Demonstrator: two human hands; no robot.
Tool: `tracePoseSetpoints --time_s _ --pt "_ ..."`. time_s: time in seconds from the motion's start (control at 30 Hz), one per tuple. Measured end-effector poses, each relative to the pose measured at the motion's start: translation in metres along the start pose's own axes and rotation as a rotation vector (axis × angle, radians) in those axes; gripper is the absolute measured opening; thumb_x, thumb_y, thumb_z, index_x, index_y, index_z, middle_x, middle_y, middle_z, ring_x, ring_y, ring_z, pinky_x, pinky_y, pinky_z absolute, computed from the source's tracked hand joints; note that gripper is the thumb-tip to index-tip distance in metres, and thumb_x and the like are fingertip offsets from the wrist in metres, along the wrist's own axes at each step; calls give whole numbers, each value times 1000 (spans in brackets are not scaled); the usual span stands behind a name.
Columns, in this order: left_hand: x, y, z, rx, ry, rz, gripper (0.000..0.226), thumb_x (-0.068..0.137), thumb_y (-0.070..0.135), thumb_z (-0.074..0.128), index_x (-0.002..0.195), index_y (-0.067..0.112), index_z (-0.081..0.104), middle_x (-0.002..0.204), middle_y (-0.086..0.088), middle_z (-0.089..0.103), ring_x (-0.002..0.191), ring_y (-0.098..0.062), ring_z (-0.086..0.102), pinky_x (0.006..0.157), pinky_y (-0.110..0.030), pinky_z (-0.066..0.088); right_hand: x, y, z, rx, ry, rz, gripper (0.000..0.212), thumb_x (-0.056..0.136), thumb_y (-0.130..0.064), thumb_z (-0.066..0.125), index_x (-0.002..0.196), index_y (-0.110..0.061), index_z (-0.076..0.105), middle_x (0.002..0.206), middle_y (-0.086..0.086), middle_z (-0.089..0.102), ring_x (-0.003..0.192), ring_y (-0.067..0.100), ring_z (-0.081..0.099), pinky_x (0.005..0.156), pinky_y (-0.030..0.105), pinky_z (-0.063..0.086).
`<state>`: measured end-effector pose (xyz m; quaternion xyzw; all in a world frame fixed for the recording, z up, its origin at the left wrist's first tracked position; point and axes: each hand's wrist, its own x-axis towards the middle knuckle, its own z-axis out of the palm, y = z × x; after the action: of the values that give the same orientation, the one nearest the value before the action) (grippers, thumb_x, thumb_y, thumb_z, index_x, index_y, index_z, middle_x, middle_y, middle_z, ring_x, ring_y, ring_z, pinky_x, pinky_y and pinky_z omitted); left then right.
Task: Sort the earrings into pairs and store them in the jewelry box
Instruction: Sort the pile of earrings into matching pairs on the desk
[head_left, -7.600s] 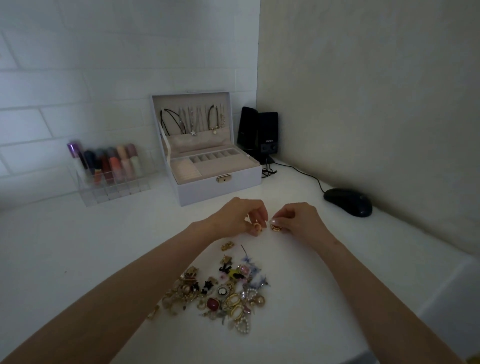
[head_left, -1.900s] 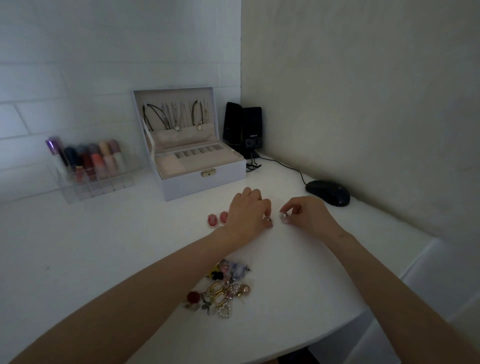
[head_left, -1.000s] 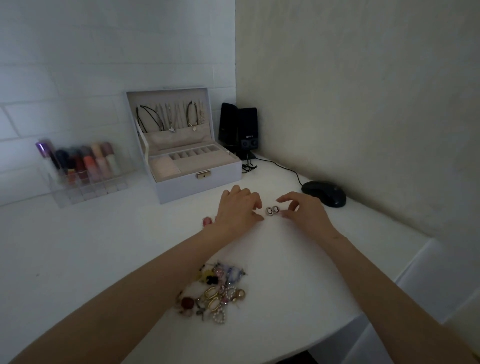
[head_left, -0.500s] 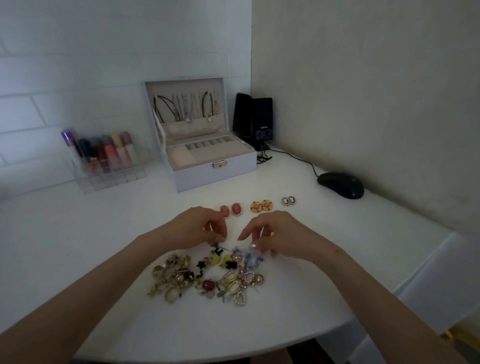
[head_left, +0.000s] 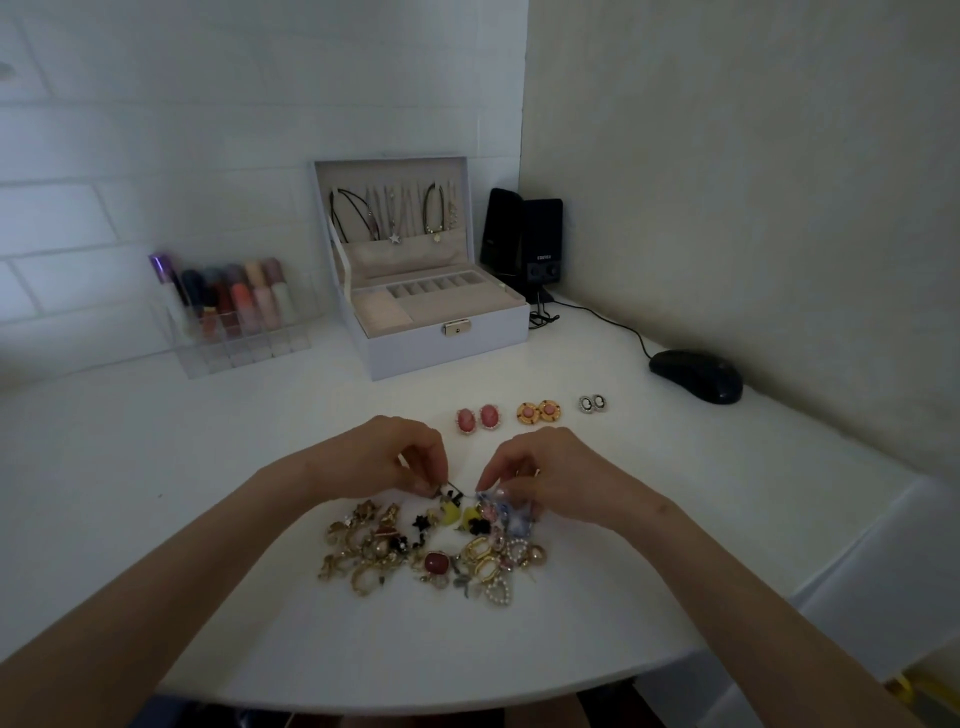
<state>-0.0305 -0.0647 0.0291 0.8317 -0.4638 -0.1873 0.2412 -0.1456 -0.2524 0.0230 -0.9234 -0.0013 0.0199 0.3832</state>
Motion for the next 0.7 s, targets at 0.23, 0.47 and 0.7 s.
tracePoseSetpoints --time_s 0.23,0.47,0.7 --pt "-2 0 1 0 37 -1 14 84 11 65 82 25 64 87 12 67 79 5 60 75 -8 44 1 -2 1 12 72 -63 16 82 -10 67 90 -22 72 86 -2 64 71 4 52 61 6 42" --pt "-2 -2 -1 -107 94 -66 9 87 10 60 83 17 65 82 5 70 74 2 65 65 -10 47 6 -9 9 31 92 -151 16 78 -12 71 85 -27 73 86 -1 67 75 16 57 70 24 48" --pt "-10 -3 -5 -173 110 -72 5 87 7 59 87 10 63 81 1 69 70 -1 64 63 -15 49 7 -19 17 -4 44 -223 13 78 -16 72 85 -27 74 84 -5 64 77 14 59 67 22 46"
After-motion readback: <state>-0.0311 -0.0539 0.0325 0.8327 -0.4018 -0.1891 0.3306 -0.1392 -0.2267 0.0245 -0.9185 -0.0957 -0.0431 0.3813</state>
